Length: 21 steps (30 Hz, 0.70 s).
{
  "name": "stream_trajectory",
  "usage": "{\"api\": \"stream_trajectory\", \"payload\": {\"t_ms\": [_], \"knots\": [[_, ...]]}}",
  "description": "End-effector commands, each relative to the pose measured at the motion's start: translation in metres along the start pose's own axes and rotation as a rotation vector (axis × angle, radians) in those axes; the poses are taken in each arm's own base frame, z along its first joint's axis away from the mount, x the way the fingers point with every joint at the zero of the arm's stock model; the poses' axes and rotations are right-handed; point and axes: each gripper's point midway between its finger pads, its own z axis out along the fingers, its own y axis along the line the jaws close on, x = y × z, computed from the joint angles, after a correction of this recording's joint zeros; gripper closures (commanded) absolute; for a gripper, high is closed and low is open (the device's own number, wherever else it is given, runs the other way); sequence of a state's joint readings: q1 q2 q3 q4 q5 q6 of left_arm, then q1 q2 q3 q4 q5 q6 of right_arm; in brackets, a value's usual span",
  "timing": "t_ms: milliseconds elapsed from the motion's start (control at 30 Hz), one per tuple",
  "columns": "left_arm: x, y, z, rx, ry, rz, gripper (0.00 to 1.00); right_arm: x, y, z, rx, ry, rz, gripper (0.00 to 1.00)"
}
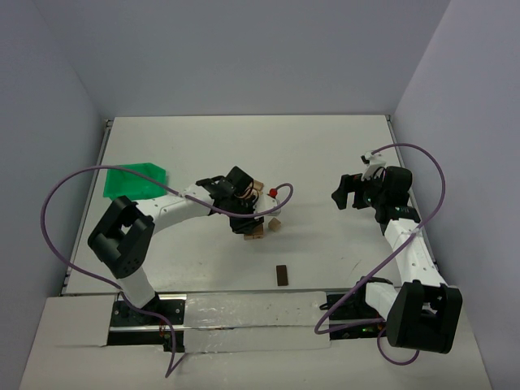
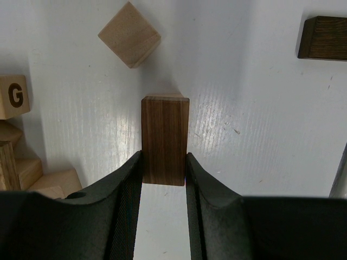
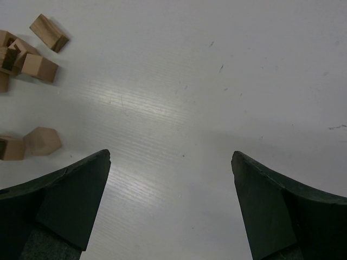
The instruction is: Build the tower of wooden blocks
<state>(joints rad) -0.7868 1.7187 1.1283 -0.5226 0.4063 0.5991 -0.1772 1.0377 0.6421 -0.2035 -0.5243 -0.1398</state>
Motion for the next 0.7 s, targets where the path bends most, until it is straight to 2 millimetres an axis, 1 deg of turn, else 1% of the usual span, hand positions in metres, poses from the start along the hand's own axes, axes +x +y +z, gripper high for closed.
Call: {"api": "stream_trajectory", "payload": {"t_ms": [0,300,667], "knots": [[-0.0075,0.0031,0.0037,-0.010,-0.029,0.029,0.63,-0.0268,-0.0019,-0.0037,0.004,-0.055,-0.036,0.00],[-0.0047,0.0050,0.0048,-0.022,-0.020,0.025,0.62,-0.0274,-0.0024,-0.0035,0.006,-0.056,-0.038,0.00],[-0.0024,0.0032,0.0074,-0.013,-0.016,0.028,0.51,-0.0268,-0.0025,-0.0033,0.005,-0.053,-0.038,0.00]]}}
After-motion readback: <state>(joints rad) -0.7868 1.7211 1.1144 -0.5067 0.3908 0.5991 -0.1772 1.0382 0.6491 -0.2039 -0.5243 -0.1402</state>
